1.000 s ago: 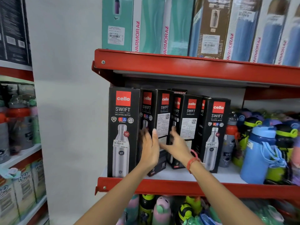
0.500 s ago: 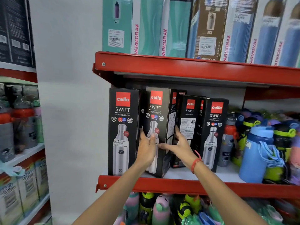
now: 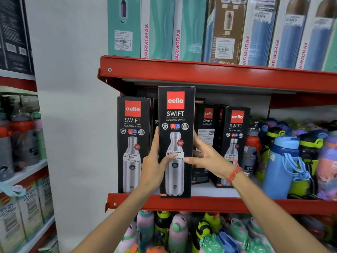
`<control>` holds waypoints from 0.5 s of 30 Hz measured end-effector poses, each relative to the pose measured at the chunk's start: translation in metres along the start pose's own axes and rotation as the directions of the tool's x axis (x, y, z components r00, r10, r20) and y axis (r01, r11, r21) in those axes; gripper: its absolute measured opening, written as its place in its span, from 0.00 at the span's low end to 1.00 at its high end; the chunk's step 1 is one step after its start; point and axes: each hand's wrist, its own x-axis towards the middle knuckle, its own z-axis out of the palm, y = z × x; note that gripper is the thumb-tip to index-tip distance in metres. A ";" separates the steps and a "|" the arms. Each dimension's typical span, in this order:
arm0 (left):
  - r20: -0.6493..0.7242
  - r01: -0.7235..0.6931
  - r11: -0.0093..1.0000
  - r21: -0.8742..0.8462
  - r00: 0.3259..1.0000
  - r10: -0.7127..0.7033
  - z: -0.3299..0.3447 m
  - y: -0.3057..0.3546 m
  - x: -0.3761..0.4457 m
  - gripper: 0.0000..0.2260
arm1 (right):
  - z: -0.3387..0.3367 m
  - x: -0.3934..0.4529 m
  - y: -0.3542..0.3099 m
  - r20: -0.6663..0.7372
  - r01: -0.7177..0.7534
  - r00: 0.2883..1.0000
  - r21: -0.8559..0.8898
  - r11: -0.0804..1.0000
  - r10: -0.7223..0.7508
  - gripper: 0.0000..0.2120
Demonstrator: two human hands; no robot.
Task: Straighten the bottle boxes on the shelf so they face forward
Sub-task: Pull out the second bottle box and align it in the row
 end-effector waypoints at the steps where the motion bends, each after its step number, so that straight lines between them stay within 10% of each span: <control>1: -0.010 -0.017 1.000 0.026 1.000 0.018 0.000 -0.004 0.002 0.38 | 0.002 0.001 -0.001 -0.014 0.010 1.000 -0.011 1.000 -0.011 0.47; 15: -0.067 0.017 0.971 0.237 0.998 -0.002 0.008 -0.039 0.005 0.39 | 0.022 0.019 0.023 -0.031 -0.018 0.999 -0.029 0.999 0.017 0.46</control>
